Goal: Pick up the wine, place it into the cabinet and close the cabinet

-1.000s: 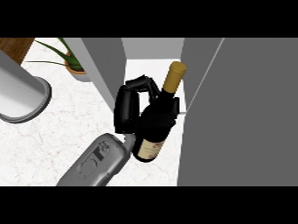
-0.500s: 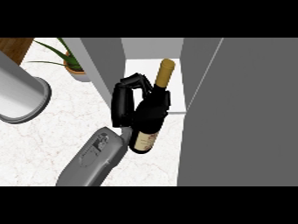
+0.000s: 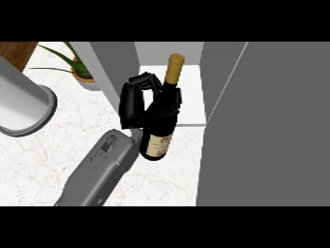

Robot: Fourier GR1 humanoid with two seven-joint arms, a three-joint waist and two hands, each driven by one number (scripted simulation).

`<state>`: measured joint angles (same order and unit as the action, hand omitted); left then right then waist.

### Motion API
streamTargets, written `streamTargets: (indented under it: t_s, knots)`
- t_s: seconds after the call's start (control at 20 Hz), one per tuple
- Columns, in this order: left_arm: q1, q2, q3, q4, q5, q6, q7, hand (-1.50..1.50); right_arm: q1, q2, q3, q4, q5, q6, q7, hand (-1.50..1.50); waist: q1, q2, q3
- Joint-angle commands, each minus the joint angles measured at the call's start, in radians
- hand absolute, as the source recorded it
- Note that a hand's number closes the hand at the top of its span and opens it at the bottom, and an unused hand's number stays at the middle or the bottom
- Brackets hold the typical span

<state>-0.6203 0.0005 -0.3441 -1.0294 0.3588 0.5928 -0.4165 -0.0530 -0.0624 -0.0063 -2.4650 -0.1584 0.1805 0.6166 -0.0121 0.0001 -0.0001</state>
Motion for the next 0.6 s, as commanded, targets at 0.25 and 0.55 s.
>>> streamTargets:
  t_s: [0.25,0.55]
  knots:
    - [-0.136,0.000,0.078,0.199,0.081,-0.080,-0.003,1.50,-0.016,-0.006,-0.016,-0.076,-0.101,-0.010,0.062,-1.50,-0.008,0.003,0.000]
    - [-0.235,0.003,0.175,0.372,0.036,-0.100,-0.059,1.50,0.030,0.009,-0.019,-0.035,-0.105,0.015,-0.008,-1.50,-0.007,0.004,0.000]
